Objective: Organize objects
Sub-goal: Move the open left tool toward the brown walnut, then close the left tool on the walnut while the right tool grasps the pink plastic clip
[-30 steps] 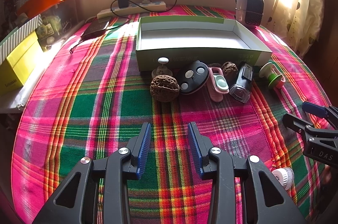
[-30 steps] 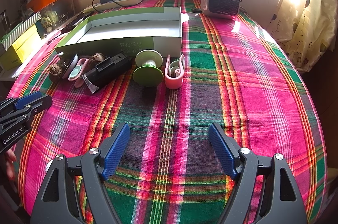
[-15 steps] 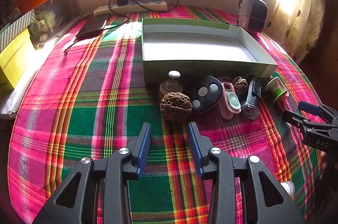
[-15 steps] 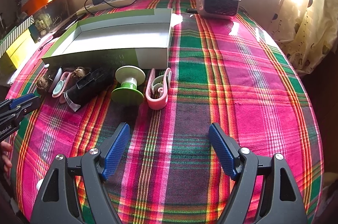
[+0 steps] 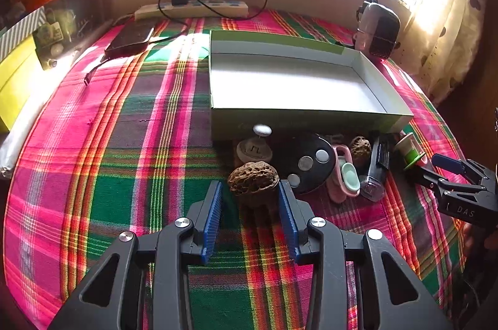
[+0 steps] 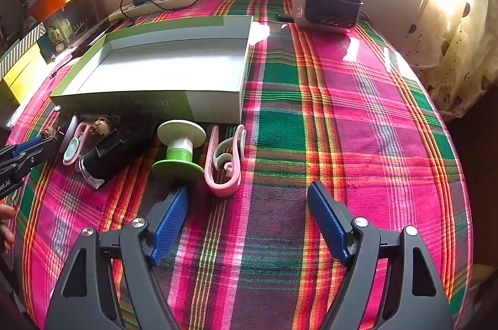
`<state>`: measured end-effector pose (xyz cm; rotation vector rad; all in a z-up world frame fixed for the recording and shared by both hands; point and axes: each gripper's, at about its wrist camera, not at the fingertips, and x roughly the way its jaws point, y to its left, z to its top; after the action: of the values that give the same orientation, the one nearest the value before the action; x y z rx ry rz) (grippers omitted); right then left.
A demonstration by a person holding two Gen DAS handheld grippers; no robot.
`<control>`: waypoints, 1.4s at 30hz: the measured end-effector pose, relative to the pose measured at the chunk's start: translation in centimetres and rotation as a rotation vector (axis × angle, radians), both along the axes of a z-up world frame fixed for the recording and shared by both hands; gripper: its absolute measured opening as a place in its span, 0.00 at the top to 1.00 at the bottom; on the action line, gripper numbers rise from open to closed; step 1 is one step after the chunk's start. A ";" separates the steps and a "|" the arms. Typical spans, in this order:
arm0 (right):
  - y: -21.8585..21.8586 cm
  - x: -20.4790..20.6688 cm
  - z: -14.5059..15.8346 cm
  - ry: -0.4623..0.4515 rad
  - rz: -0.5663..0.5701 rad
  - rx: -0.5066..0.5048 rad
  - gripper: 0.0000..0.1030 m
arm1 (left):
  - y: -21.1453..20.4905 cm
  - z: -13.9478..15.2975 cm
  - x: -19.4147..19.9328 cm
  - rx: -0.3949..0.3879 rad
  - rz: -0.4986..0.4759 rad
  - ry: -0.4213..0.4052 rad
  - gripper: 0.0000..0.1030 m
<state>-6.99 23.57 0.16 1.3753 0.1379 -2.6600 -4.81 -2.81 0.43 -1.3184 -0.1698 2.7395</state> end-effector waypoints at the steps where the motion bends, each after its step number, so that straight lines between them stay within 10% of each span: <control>1: 0.2 -0.1 0.0 0.000 -0.005 0.002 0.25 | 0.0 0.0 0.0 -0.001 0.000 -0.001 0.67; 27: 0.1 -2.0 0.0 0.020 0.018 -0.010 0.26 | 0.6 0.0 -1.5 -0.061 0.019 0.000 0.67; 42: 0.1 -1.7 0.3 0.045 0.025 -0.014 0.63 | 0.1 -0.1 -1.3 -0.037 0.033 -0.005 0.71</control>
<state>-8.67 23.72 0.45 1.3015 0.1406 -2.6678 -6.14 -2.69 0.34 -1.3432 -0.1440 2.7802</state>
